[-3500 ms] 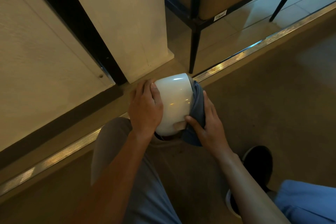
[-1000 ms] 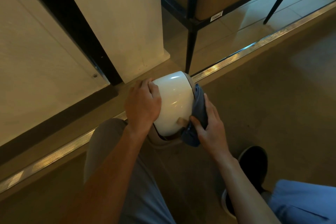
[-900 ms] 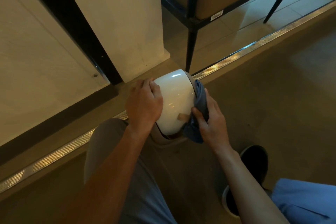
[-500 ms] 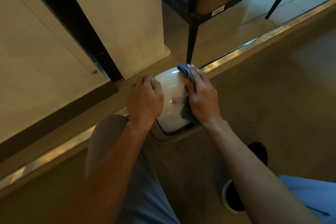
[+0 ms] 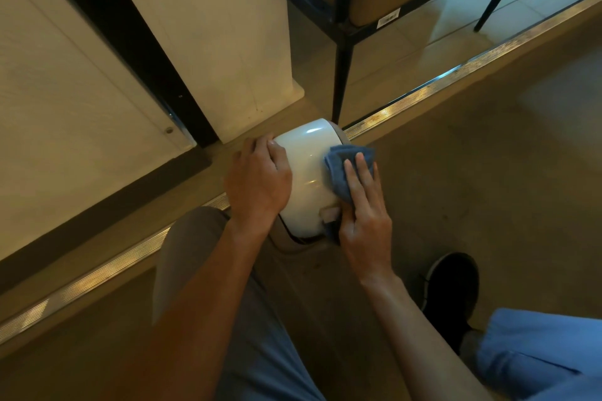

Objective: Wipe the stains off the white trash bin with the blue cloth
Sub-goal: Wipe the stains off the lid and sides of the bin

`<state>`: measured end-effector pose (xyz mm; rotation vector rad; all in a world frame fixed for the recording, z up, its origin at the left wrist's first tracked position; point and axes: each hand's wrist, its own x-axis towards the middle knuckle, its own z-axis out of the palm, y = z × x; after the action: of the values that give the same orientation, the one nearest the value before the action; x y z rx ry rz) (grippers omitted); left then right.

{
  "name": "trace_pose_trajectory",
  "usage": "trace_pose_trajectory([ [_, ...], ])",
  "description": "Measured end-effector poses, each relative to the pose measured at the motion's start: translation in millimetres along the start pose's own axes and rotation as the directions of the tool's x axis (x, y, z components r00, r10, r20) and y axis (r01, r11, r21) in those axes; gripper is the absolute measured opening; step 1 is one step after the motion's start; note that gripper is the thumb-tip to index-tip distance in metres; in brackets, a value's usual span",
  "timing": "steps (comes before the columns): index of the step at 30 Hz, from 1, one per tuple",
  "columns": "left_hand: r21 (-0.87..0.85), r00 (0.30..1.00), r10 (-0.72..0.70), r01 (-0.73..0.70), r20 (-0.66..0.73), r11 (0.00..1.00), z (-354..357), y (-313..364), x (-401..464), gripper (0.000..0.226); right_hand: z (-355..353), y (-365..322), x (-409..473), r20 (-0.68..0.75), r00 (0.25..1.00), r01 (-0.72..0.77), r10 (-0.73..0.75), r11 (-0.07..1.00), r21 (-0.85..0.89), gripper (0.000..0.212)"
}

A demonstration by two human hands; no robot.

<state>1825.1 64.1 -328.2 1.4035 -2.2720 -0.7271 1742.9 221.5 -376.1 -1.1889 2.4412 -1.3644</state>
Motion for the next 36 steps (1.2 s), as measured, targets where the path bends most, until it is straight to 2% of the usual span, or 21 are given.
trace_pose_trajectory([
  [3,0.008,1.0,0.001,-0.001,0.002,1.0,-1,0,1,0.045,-8,-1,-12,-0.022,0.997,-0.073,0.074,0.997,0.028,0.067],
  [7,0.002,1.0,0.002,-0.002,0.014,1.0,-2,-1,-1,0.042,-14,-14,-36,-0.031,0.996,-0.087,0.084,0.992,-0.093,0.071],
  [11,0.0,1.0,0.004,-0.004,0.007,1.0,-1,-1,-1,0.04,-8,-30,-62,0.073,0.994,-0.057,0.077,0.969,-0.241,0.071],
  [16,-0.03,1.0,0.011,-0.011,0.008,0.999,-2,-2,-2,0.04,-2,-42,-58,0.191,0.97,-0.089,0.152,0.949,-0.304,0.056],
  [19,-0.052,1.0,0.026,-0.026,0.003,0.998,0,-2,-1,0.039,-3,-43,-49,0.258,0.957,-0.044,0.134,0.943,-0.329,0.051],
  [23,-0.044,1.0,0.03,-0.03,-0.003,0.999,1,-4,0,0.036,-3,-45,-48,0.384,0.922,0.073,0.039,0.959,-0.272,0.047],
  [26,-0.048,1.0,0.03,-0.031,-0.007,0.998,1,-4,0,0.034,-2,-46,-53,0.396,0.918,0.119,-0.011,0.961,-0.249,0.047],
  [32,-0.055,0.999,0.033,-0.033,-0.006,0.998,0,-2,-1,0.037,-15,-45,-36,0.252,0.955,-0.079,0.159,0.951,-0.3,0.042],
  [36,-0.056,1.0,0.031,-0.031,0.0,0.998,1,-4,-1,0.037,-29,-52,-26,0.249,0.936,-0.216,0.247,0.966,-0.143,0.045],
])
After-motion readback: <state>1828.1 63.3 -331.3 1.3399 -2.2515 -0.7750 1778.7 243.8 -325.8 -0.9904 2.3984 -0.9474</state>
